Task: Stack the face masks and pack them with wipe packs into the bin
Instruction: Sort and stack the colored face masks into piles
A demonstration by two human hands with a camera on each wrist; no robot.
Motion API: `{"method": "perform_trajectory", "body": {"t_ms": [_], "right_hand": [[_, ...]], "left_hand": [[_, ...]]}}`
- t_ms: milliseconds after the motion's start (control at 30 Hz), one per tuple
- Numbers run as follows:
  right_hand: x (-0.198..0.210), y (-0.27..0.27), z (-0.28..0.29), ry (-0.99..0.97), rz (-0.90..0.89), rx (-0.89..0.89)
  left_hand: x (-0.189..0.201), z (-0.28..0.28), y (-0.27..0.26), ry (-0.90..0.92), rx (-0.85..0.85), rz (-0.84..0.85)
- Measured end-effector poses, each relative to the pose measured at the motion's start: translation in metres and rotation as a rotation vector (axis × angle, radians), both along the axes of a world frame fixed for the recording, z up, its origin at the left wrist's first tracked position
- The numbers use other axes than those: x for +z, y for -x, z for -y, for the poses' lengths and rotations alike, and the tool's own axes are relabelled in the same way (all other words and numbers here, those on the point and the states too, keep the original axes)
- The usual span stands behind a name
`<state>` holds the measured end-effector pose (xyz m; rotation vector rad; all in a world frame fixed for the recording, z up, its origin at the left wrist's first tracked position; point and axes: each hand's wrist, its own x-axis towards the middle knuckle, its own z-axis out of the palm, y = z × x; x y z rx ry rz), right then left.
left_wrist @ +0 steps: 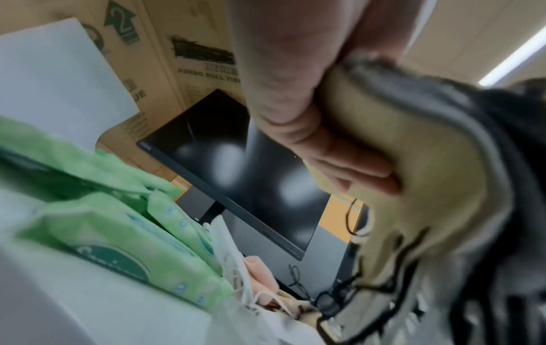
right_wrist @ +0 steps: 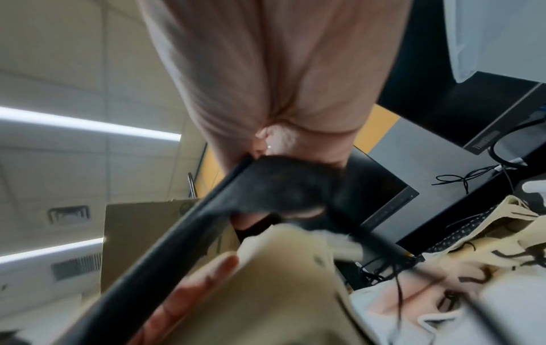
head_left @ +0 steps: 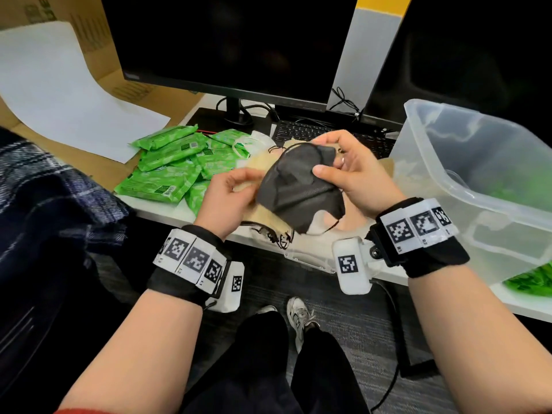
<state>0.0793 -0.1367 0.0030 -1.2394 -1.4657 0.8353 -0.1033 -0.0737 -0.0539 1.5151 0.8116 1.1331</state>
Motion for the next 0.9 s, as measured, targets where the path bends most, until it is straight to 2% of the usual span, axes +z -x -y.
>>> {"method": "perform_trajectory", "body": {"t_ms": [67,167,233,333,467,567,700,767,900], "right_hand": [[-0.001,0.006,0.002,0.054,0.068,0.064],[-0.004,0.011,0.001,0.047,0.144,0.057],[-0.008,0.009,0.000,0.031,0.148,0.055],[-0.011,0.009,-0.002,0.002,0.208,0.013],[-0.015,0.006,-0.006,0.006,0.264,-0.147],[-0.013,0.006,-0.006,-0.041,0.235,-0.210],[-0.012,0.004,0.000,-0.082,0.088,-0.144],[-0.011,-0.001,0.005,-0.030,0.059,-0.113],[-0.011,-0.003,0.005,0.172,0.143,-0.125]], "left_hand": [[0.000,0.000,-0.002,0.121,-0.016,0.041],[-0.001,-0.001,-0.001,0.275,-0.072,0.134],[0.000,0.003,-0.002,0.257,-0.135,0.147],[0.000,0.009,-0.002,0.169,-0.186,0.069],[0.003,0.012,-0.004,0.143,-0.207,0.036],[0.004,0.012,-0.005,0.125,-0.167,0.030],[0.000,0.001,0.002,0.134,-0.026,0.058],[-0.001,-0.006,0.008,0.148,0.044,0.096],[0.001,-0.009,0.010,0.140,0.087,0.135]]}}
